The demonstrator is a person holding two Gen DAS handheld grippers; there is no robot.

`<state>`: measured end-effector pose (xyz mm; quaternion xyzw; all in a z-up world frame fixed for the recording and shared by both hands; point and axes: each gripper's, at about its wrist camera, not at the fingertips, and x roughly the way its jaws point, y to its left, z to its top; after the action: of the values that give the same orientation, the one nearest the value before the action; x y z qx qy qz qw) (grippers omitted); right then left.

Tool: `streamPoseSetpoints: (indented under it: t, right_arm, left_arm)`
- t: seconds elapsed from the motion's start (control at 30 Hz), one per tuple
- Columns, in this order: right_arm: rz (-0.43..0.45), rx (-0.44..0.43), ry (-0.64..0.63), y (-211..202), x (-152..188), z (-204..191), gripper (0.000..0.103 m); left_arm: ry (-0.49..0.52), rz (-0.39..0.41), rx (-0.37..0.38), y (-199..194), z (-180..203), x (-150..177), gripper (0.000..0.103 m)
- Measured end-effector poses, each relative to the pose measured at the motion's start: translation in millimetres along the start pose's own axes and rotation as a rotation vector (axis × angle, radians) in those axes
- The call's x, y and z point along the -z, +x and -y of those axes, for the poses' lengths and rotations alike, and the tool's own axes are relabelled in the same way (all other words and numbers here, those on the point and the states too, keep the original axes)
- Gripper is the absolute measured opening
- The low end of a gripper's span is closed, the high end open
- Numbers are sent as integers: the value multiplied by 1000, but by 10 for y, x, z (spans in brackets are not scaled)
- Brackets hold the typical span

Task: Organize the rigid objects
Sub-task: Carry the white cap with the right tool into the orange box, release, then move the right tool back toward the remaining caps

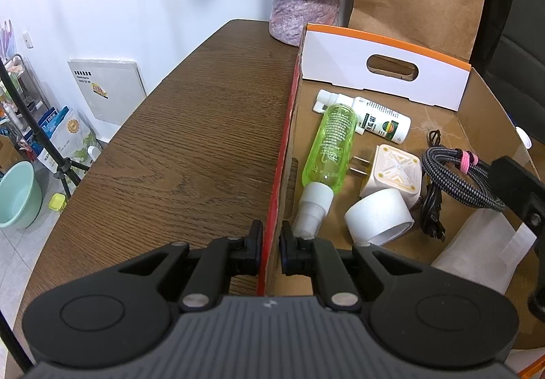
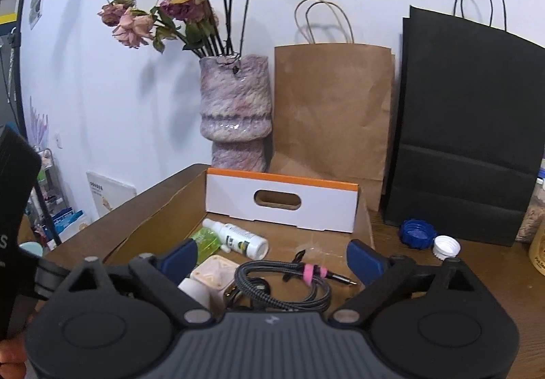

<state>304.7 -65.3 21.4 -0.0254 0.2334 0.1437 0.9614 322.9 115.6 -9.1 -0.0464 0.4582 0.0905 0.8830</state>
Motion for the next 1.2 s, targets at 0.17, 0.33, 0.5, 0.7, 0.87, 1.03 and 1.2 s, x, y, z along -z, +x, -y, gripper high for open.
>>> streamPoseSetpoints:
  t: [0.17,0.33,0.5,0.7,0.87,1.03,1.2]
  right_arm:
    - [0,11,1,-4,-9,28,103]
    - [-6,19,-7,8,-2,16,103]
    - [-5,22,-9,10,-2,10,103]
    - [-2,27,-13,-12,-9,30,103]
    - [12,44,-6,-75,-50,164,103]
    - [28,82,42,-129,-119,449,103]
    - [44,147,103,-173,-160,822,103]
  left_arm:
    - [1,1,-1,-1,6,2,11]
    - [2,1,-1,0,6,4,11]
    - [2,0,-1,0,8,3,11]
    - [2,0,-1,0,9,3,11]
    - [3,0,-1,0,9,3,11]
    - [2,0,-1,0,7,3,11]
    - [4,1,0,-1,15,9,11]
